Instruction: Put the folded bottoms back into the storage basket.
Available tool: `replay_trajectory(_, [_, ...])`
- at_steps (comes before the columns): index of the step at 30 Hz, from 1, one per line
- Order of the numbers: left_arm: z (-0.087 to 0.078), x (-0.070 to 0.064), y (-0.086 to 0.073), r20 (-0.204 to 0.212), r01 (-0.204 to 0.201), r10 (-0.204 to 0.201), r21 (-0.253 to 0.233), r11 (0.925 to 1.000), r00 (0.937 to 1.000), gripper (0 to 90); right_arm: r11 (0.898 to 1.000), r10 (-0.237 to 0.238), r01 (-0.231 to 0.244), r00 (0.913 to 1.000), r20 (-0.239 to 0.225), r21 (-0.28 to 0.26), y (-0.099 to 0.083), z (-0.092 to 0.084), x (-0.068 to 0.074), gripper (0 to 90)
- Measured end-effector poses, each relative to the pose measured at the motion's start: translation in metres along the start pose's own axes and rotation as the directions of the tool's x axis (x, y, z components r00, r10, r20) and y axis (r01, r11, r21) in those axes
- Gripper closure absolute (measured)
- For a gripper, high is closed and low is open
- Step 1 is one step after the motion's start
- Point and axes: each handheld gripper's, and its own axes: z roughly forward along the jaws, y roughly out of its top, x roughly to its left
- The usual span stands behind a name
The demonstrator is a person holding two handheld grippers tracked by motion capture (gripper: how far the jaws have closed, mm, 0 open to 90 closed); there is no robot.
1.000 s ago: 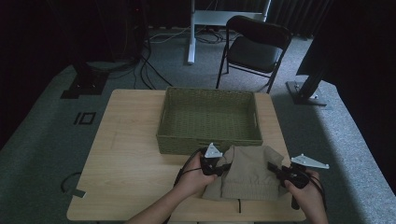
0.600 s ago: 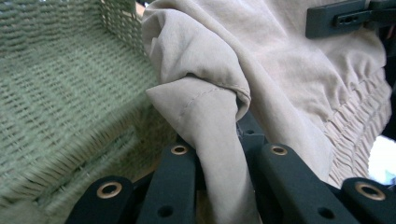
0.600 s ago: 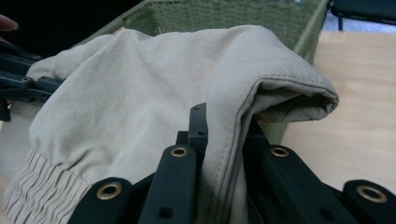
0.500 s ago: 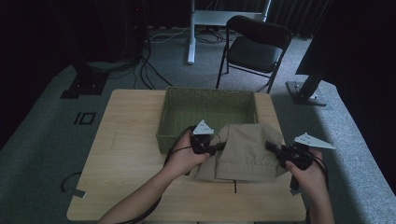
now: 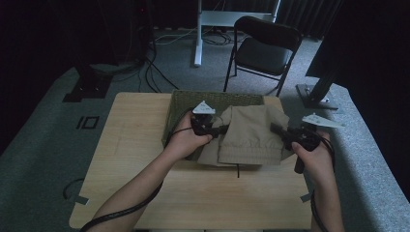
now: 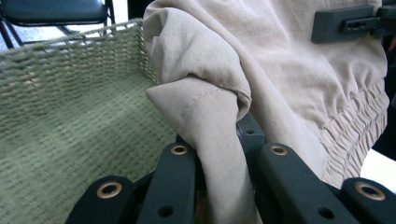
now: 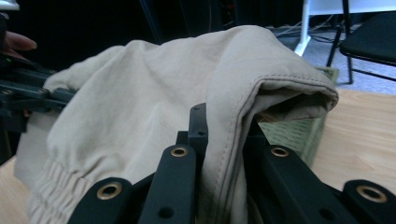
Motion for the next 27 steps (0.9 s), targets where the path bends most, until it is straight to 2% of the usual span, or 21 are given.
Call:
replay_trajectory(2, [-0.001,0.006,0.004,-0.003,0.011,-0.011,-0.009,0.9999,0.9999,82.2,1.000,-0.002,0.002,1.0000,0.007,-0.004,0.005,0.004,0.001,80.6])
replay_trajectory(5, [-0.001,0.015,0.011,-0.012,0.007,-0.007,-0.014,0.9999,0.9999,82.2,1.000,0.007,-0.007,0.9999,0.012,-0.012,0.012,0.010,0.002,80.7])
replay_trajectory(12, [-0.004,0.038,0.031,-0.058,0.015,-0.017,-0.042,0.9990,0.9982,82.2,0.999,0.018,-0.017,0.9994,0.030,-0.038,0.032,0.030,0.001,80.7])
replay_trajectory(18, [-0.003,0.060,0.033,-0.079,0.064,-0.068,-0.047,0.9968,0.9946,82.2,0.999,0.030,-0.029,0.9992,0.025,-0.030,0.044,0.053,0.002,80.6])
replay_trajectory(23, [-0.002,0.076,0.037,-0.111,0.066,-0.072,-0.056,0.9962,0.9912,82.2,0.999,0.031,-0.031,0.9994,0.015,-0.038,0.052,0.068,0.005,80.6])
replay_trajectory(27, [-0.002,0.085,0.040,-0.116,0.080,-0.086,-0.059,0.9951,0.9895,82.2,0.998,0.034,-0.034,0.9993,0.013,-0.044,0.060,0.078,0.006,80.6])
